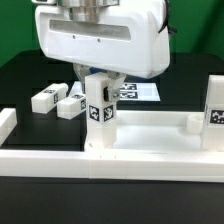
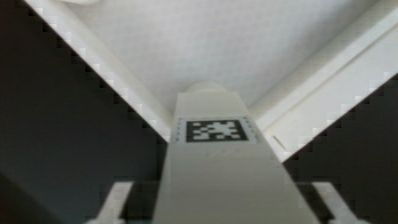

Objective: Assemble desk

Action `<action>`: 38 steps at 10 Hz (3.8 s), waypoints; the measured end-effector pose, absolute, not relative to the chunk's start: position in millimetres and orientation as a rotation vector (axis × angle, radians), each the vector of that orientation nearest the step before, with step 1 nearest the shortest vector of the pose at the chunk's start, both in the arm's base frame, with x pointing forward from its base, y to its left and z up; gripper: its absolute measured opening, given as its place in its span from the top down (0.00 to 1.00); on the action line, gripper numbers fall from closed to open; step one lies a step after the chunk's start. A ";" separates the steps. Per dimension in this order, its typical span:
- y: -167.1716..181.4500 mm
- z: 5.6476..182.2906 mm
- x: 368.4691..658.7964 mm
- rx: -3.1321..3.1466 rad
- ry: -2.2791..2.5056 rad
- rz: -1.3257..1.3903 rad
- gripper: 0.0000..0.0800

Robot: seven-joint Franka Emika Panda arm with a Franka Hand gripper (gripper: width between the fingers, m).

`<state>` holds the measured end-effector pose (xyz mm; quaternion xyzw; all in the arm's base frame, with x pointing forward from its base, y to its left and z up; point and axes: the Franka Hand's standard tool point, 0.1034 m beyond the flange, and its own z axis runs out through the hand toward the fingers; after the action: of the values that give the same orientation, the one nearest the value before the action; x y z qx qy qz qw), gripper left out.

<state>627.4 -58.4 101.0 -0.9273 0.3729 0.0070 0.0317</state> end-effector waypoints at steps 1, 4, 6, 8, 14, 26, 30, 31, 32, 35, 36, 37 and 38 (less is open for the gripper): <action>-57.7 100.9 627.3 -2.876 1.098 0.021 0.51; -51.3 100.0 626.3 -2.969 0.828 0.023 0.24; -48.8 99.9 626.4 -3.041 0.496 0.014 0.19; -48.2 100.2 626.5 -3.076 0.187 0.004 0.19; -51.8 100.0 626.1 -3.043 -0.602 -0.008 0.19; -57.4 100.0 625.4 -2.984 -0.893 0.001 0.64; -60.3 100.0 624.0 -3.086 -0.318 0.020 0.64; -60.5 99.8 624.0 -3.097 -0.149 0.022 0.64; -60.6 99.7 624.0 -3.099 -0.080 0.023 0.64; -60.0 99.7 624.6 -3.071 0.355 0.025 0.64; -59.7 99.8 624.3 -3.052 0.503 0.031 0.63; -59.7 99.9 624.0 -3.048 0.537 0.034 0.63; -60.1 100.0 623.8 -3.043 0.597 0.035 0.62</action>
Offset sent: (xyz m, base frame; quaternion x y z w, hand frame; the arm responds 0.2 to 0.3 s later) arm -0.0062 0.0048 0.0015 -0.0382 -0.0053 -0.1958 0.9799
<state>623.8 -60.1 100.0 -0.9810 0.1925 0.0113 0.0200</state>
